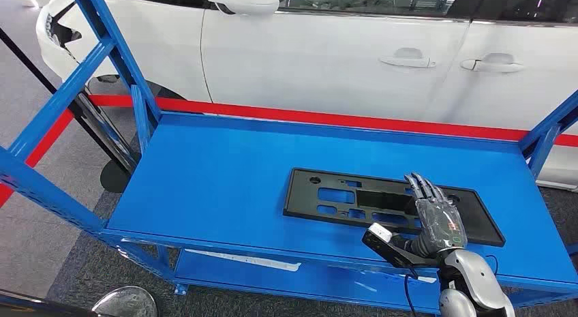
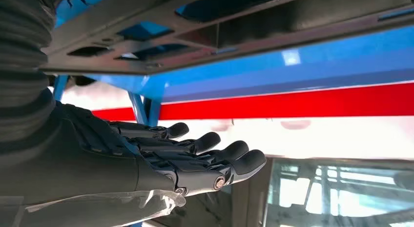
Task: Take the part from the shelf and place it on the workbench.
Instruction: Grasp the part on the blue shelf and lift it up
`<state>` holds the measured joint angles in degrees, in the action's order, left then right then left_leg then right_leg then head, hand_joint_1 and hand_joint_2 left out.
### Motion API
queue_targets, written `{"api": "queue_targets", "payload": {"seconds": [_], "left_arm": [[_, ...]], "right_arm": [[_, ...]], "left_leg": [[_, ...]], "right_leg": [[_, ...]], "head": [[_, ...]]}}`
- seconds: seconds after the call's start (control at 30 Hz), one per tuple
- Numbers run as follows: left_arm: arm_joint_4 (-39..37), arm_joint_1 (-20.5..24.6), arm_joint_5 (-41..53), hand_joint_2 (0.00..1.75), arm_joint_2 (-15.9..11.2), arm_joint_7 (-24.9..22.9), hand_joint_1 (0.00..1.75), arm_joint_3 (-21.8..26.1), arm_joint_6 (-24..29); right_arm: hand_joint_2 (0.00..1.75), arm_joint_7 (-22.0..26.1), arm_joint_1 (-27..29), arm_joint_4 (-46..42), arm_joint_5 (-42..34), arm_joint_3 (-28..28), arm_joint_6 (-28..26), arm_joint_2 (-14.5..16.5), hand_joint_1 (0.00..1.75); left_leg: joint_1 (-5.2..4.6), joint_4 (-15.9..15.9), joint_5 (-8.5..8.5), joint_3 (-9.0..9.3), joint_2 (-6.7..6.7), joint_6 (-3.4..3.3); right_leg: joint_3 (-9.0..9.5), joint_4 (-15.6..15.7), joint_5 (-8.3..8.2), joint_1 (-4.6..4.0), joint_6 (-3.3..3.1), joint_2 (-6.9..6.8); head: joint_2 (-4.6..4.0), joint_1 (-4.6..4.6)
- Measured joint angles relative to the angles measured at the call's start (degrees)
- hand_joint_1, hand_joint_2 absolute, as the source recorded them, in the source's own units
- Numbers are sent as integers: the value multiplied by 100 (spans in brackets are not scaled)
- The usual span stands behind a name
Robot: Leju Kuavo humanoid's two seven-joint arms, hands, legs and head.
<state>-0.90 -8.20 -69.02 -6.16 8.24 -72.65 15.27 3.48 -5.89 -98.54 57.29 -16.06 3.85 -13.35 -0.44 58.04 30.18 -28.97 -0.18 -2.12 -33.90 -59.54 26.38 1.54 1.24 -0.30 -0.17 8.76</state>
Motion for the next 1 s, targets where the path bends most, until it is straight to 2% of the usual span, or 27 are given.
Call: {"api": "queue_targets", "payload": {"seconds": [0.23, 0.47, 0.7, 1.0], "left_arm": [[0, -4, -11, 0, 0, -61, 0, 61, -13], [0, -10, -7, 0, 0, -43, 0, 139, -18], [0, -17, 2, 0, 0, -11, 0, 144, -19], [0, -54, 78, 0, 1, 98, 0, 187, -141]], "right_arm": [[175, -20, -3, 194, 56, -60, 65, 4, 158], [175, -13, 7, 290, 92, -87, 114, 1, 161], [175, -11, 19, 298, 95, -107, 128, -7, 175], [175, 4, 100, 296, 90, -167, 146, -49, 175]], "left_leg": [[-1, 1, 0, 0, 0, 0], [0, 0, 0, 1, 0, 0], [0, 0, 0, 1, 0, 0], [0, 1, 0, 1, 0, 0]], "right_leg": [[0, 1, 0, 0, 0, -1], [-2, 1, 0, -2, 0, -1], [-2, 1, 0, -1, 0, 0], [-1, 1, 0, -1, 0, -1]], "head": [[0, 0], [0, 0], [0, 0], [0, 0]]}}
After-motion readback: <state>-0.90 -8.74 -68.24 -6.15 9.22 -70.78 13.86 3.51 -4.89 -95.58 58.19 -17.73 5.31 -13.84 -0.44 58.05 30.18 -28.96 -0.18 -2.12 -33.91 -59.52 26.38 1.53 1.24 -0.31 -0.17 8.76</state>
